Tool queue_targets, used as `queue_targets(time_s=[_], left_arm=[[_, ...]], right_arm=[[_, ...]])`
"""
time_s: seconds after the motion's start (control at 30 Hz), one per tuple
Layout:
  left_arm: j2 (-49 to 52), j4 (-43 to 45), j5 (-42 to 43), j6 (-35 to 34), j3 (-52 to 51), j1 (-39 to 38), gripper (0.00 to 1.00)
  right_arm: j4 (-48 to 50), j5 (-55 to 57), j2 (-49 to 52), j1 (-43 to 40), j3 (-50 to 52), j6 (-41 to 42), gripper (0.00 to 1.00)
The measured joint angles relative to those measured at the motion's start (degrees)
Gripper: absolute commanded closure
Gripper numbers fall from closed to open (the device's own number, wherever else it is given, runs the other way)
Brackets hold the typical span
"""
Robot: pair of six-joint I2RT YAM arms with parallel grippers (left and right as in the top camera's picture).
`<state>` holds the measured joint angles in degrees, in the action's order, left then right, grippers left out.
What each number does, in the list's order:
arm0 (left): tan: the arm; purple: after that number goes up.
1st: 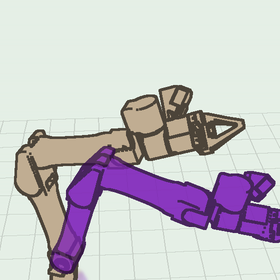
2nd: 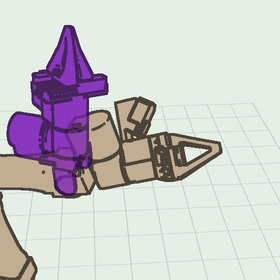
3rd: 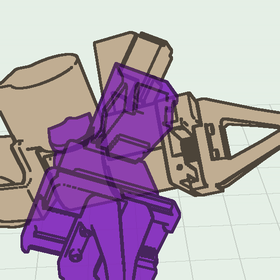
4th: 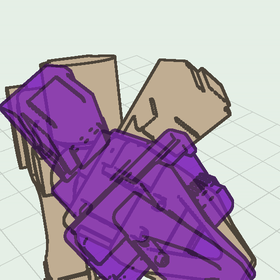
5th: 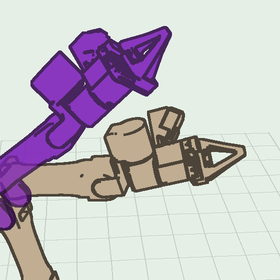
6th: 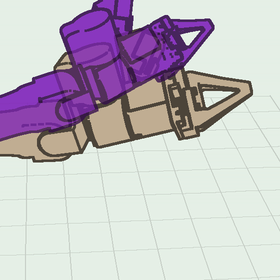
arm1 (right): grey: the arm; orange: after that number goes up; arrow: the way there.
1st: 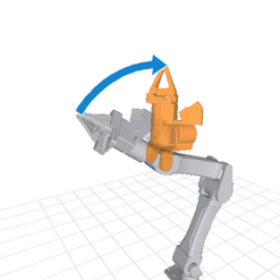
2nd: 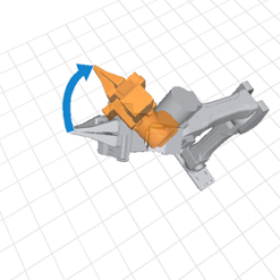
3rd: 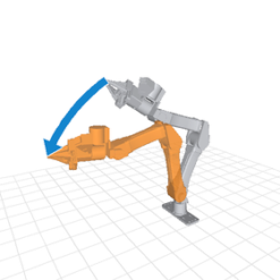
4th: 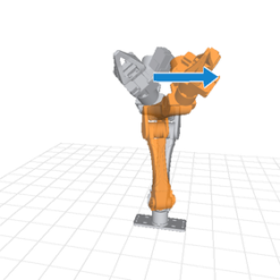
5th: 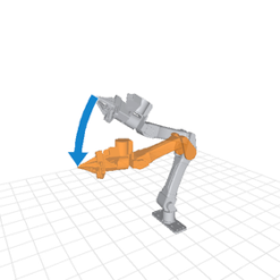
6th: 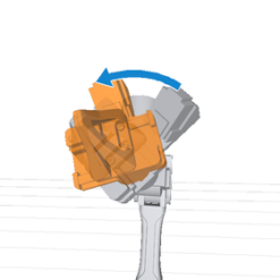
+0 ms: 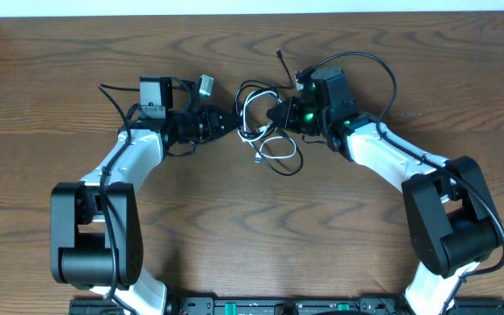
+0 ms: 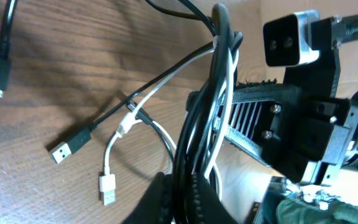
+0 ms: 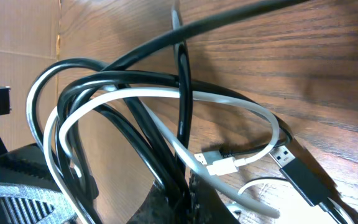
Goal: Untangle cables
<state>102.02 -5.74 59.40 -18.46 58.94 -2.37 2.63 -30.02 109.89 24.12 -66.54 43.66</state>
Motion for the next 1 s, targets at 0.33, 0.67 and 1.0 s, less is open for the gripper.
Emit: queue_targets(time_s=[0.33, 0.67, 1.0], left_arm=[[0.00, 0.00, -0.44, 1.62, 0.00, 0.00, 0.83], [0.00, -1.33, -0.92, 2.05, 0.00, -0.11, 0.79], [0.00, -3.50, -3.06, 2.03, 0.00, -0.39, 0.80]], right_arm=[[0.04, -0.24, 0.00, -0.24, 0.00, 0.00, 0.99], [0.17, -0.50, 0.00, -0.81, 0.00, 0.00, 0.99], [1.11, -0.87, 0.00, -0.81, 0.00, 0.92, 0.99]])
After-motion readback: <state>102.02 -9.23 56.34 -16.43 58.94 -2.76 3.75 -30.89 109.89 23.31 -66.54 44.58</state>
